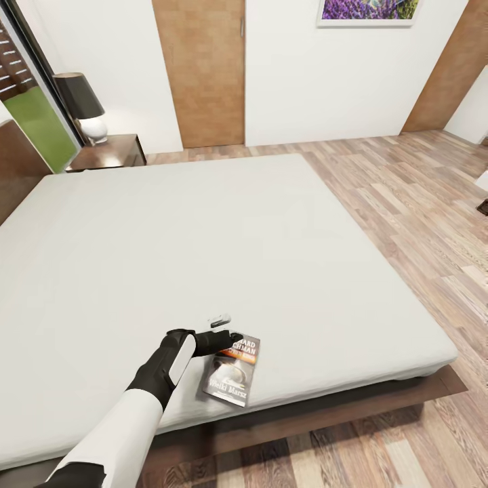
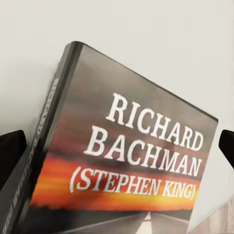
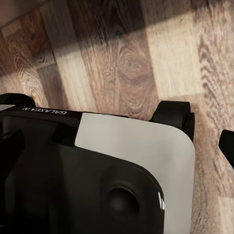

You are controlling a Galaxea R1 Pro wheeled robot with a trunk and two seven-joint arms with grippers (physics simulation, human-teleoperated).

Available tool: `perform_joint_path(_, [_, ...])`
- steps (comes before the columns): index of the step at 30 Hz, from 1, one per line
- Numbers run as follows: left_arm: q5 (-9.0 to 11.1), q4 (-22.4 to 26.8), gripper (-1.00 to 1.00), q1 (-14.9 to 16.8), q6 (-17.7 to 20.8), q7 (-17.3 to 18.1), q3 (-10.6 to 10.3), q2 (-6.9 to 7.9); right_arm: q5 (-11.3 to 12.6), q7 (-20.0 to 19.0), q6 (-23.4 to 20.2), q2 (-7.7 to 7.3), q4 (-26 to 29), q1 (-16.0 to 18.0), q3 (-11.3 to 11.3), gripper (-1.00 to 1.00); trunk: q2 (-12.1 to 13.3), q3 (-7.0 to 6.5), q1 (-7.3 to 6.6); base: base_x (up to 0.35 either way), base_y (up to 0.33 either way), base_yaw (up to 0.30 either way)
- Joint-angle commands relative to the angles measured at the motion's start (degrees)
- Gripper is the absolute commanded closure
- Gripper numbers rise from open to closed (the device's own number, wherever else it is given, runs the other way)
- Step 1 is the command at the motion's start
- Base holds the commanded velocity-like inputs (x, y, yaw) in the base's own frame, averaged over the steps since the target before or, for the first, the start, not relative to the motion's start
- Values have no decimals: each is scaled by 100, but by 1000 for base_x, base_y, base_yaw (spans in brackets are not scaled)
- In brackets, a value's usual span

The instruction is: In the bedroom, move the book from the bed onto either nightstand, and place the two sandals side by side next to the bed.

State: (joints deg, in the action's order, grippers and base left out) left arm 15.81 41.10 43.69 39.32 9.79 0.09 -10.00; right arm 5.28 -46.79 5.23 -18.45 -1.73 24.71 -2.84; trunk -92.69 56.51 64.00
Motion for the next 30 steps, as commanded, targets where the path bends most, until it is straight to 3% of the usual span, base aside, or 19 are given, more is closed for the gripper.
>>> perform_joint_path(1, [28, 3, -100, -1, 32, 5, 2, 0, 8, -22, 18, -1, -19, 7, -24, -100, -2, 6, 0, 0, 0, -169])
perform_joint_path(30, [28, 3, -100, -1, 32, 5, 0, 0, 6, -23, 14, 3, -20, 7, -24, -100, -2, 10, 0, 0, 0, -94])
